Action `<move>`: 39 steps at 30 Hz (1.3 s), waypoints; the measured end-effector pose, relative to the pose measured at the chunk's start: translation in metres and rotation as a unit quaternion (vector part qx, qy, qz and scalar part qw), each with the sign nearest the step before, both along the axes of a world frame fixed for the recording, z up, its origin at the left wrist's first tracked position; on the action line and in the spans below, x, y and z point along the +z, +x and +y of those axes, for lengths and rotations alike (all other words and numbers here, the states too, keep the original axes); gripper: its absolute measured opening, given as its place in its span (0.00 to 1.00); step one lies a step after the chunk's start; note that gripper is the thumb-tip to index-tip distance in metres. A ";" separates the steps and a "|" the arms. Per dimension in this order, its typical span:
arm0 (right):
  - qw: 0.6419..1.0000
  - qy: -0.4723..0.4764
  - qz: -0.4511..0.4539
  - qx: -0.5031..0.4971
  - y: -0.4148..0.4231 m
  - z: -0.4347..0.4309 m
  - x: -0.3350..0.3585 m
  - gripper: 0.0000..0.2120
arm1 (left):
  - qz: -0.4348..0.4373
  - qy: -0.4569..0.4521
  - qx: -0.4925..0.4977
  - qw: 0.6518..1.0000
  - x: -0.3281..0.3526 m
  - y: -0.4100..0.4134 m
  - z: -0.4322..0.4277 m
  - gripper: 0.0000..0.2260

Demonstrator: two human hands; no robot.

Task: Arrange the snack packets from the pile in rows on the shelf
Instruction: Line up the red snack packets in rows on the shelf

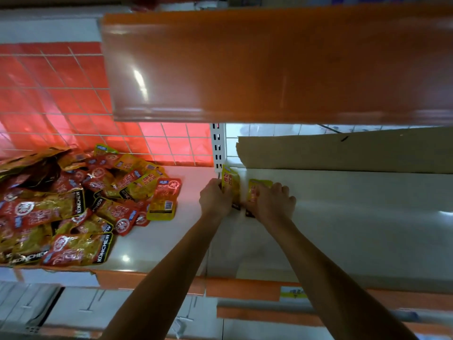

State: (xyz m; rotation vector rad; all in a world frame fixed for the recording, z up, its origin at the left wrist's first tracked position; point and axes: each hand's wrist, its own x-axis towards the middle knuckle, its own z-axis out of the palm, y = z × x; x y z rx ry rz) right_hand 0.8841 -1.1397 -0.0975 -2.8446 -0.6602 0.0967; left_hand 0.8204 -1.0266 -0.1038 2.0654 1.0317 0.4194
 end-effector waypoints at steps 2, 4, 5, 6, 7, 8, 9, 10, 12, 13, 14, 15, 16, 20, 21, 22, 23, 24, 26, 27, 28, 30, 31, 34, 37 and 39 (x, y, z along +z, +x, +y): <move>0.999 -0.004 0.025 -0.031 0.010 -0.014 0.002 0.31 | -0.028 -0.029 -0.015 0.999 0.001 0.009 -0.011 0.15; 0.996 0.003 0.055 -0.067 0.023 -0.026 0.006 0.33 | -0.044 -0.052 -0.032 0.997 0.001 0.017 -0.022 0.21; 0.994 0.013 0.070 -0.087 0.030 -0.031 0.008 0.34 | -0.048 -0.054 -0.045 0.996 0.001 0.020 -0.028 0.23; 0.991 0.025 0.087 -0.103 0.036 -0.037 0.009 0.35 | -0.051 -0.051 -0.061 0.996 0.001 0.024 -0.032 0.23; 0.987 0.035 0.103 -0.116 0.042 -0.043 0.010 0.37 | -0.050 -0.043 -0.079 0.995 0.001 0.029 -0.037 0.22; 0.984 0.040 0.121 -0.124 0.048 -0.048 0.010 0.39 | -0.043 -0.031 -0.096 0.994 0.001 0.033 -0.040 0.19; 0.981 0.039 0.138 -0.127 0.053 -0.053 0.009 0.42 | -0.031 -0.017 -0.110 0.993 0.001 0.037 -0.043 0.18; 0.979 0.034 0.153 -0.126 0.057 -0.058 0.009 0.44 | -0.019 -0.003 -0.117 0.993 0.001 0.041 -0.045 0.17; 0.978 0.034 0.168 -0.119 0.062 -0.064 0.008 0.45 | 0.001 0.033 -0.119 0.992 -0.001 0.047 -0.048 0.15; 0.977 0.045 0.171 -0.118 0.064 -0.066 0.007 0.42 | 0.011 0.054 -0.120 0.991 -0.002 0.051 -0.048 0.13; 0.975 0.061 0.176 -0.121 0.065 -0.068 0.006 0.38 | 0.024 0.075 -0.123 0.989 -0.003 0.053 -0.048 0.12; 0.972 0.081 0.179 -0.127 0.066 -0.069 0.006 0.33 | 0.038 0.097 -0.129 0.986 -0.004 0.055 -0.047 0.11; 0.969 0.104 0.176 -0.135 0.067 -0.070 0.006 0.27 | 0.052 0.116 -0.135 0.983 -0.005 0.057 -0.045 0.11; 0.959 0.204 0.114 -0.159 0.071 -0.073 0.013 0.07 | 0.065 0.125 -0.152 0.978 -0.008 0.063 -0.039 0.11; 0.957 0.223 0.098 -0.158 0.072 -0.072 0.017 0.07 | 0.063 0.121 -0.154 0.979 -0.008 0.064 -0.038 0.11; 0.955 0.240 0.085 -0.154 0.071 -0.071 0.020 0.07 | 0.059 0.115 -0.156 0.979 -0.008 0.065 -0.038 0.11; 0.951 0.258 0.080 -0.148 0.071 -0.069 0.023 0.08 | 0.053 0.108 -0.157 0.980 -0.008 0.066 -0.039 0.11; 0.947 0.276 0.084 -0.141 0.070 -0.066 0.024 0.08 | 0.046 0.103 -0.158 0.981 -0.008 0.067 -0.039 0.12; 0.940 0.297 0.106 -0.132 0.068 -0.060 0.023 0.08 | 0.041 0.103 -0.159 0.981 -0.007 0.068 -0.039 0.12; 0.939 0.296 0.116 -0.130 0.067 -0.057 0.021 0.07 | 0.042 0.109 -0.159 0.980 -0.007 0.069 -0.039 0.11; 0.940 0.291 0.124 -0.127 0.065 -0.053 0.018 0.06 | 0.045 0.118 -0.158 0.979 -0.007 0.069 -0.039 0.10; 0.942 0.279 0.141 -0.123 0.064 -0.047 0.012 0.07 | 0.051 0.141 -0.155 0.976 -0.007 0.067 -0.038 0.09; 0.943 0.273 0.149 -0.122 0.063 -0.045 0.008 0.08 | 0.050 0.151 -0.152 0.976 -0.008 0.066 -0.037 0.09; 0.947 0.253 0.158 -0.116 0.061 -0.039 0.002 0.09 | 0.043 0.161 -0.138 0.976 -0.008 0.062 -0.033 0.11; 0.951 0.238 0.160 -0.113 0.060 -0.036 -0.001 0.10 | 0.044 0.167 -0.130 0.976 -0.009 0.059 -0.031 0.12; 0.954 0.229 0.156 -0.117 0.059 -0.033 -0.002 0.10 | 0.042 0.161 -0.135 0.977 -0.009 0.058 -0.031 0.12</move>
